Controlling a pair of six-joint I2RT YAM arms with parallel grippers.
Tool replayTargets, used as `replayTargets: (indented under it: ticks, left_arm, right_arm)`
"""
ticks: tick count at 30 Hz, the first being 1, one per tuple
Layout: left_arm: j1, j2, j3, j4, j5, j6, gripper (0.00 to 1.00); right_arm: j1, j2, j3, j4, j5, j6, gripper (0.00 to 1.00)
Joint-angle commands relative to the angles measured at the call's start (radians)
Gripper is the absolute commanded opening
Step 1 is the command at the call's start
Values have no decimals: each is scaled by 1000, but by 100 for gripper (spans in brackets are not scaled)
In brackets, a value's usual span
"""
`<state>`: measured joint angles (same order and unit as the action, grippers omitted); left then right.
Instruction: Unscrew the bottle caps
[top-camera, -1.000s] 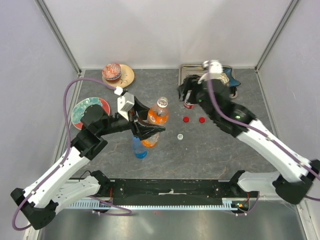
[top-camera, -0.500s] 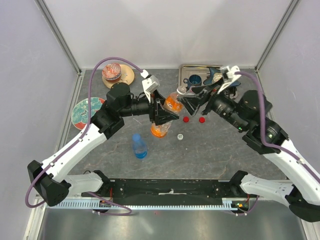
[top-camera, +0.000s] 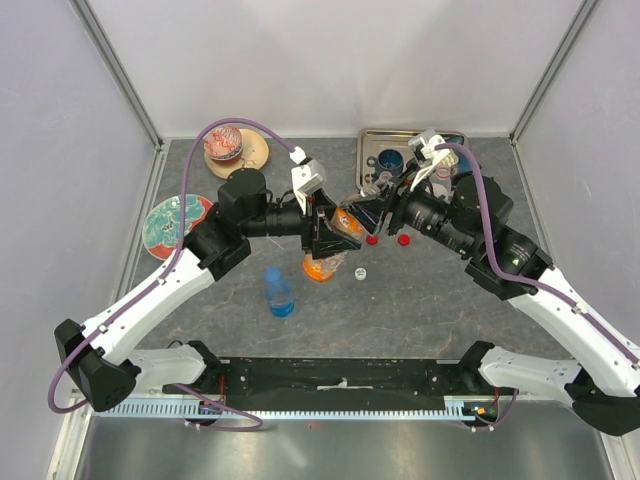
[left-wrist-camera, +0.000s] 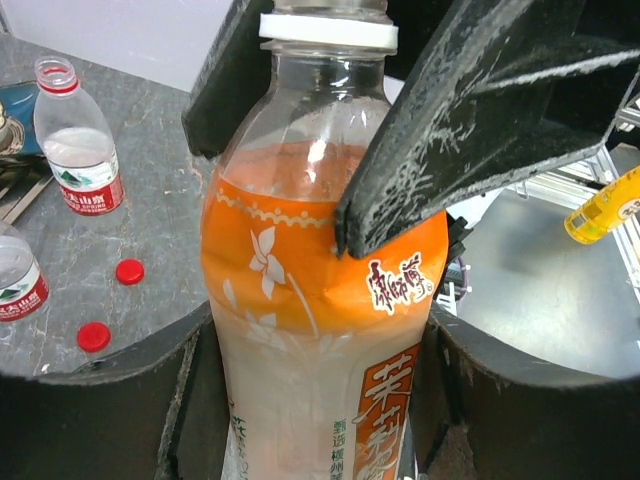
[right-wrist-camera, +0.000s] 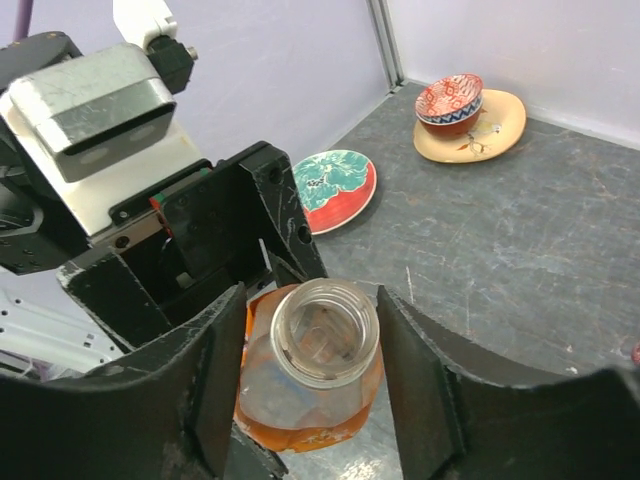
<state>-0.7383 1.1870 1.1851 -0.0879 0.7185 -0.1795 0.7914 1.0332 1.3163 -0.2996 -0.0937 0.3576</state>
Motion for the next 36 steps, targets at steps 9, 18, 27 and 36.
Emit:
replayTargets:
  ticks: [9, 18, 27, 36]
  left_arm:
    - [-7, -24, 30, -16, 7, 86, 64]
    - [-6, -46, 37, -61, -174, 98, 99]
    - [-6, -211, 58, -188, -651, 89, 99]
    - [-6, -533, -151, -205, -893, 63, 99]
  right_arm:
    - [0, -25, -23, 59, -44, 26, 15]
    - [2, -25, 9, 40, 55, 11, 0]
    - [2, 123, 100, 80, 412, -117, 0]
    - [0, 394, -74, 592, 747, -325, 0]
